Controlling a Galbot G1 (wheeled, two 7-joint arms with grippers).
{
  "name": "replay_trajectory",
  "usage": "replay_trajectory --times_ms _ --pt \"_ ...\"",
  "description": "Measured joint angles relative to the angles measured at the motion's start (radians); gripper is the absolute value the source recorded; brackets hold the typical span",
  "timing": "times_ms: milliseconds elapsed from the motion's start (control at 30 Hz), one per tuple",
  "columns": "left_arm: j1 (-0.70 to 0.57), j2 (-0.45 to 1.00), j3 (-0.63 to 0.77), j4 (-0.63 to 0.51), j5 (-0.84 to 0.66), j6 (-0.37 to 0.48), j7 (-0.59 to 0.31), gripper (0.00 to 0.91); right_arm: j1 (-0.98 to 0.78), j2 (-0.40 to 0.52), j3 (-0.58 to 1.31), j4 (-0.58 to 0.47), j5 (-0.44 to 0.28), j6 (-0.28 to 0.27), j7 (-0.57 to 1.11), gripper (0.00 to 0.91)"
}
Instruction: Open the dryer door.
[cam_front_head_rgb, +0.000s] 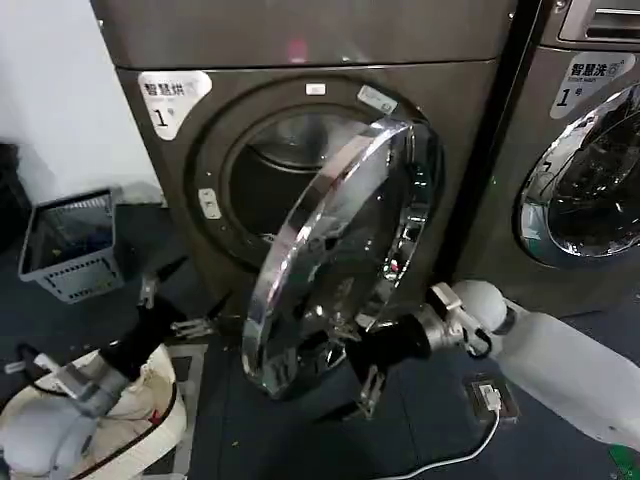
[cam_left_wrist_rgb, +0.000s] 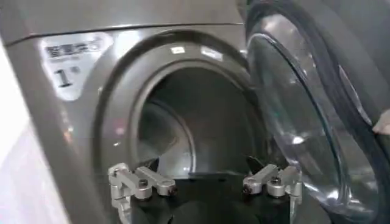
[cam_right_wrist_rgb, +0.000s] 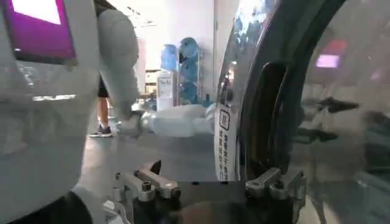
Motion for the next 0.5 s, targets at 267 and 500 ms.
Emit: replay_trajectory --times_ms 267,500 --pt "-0.039 0.041 0.087 -0.023 0.007 -0.001 0.029 0.907 -0.128 -0.083 0.143 0.063 0.017 0.004 -0.001 0.907" --pt "-0.082 0.071 0.167 -0.042 0.011 0.000 0.041 0.907 -0.346 -0.151 0.384 0.096 0.025 0.007 -0.008 0.907"
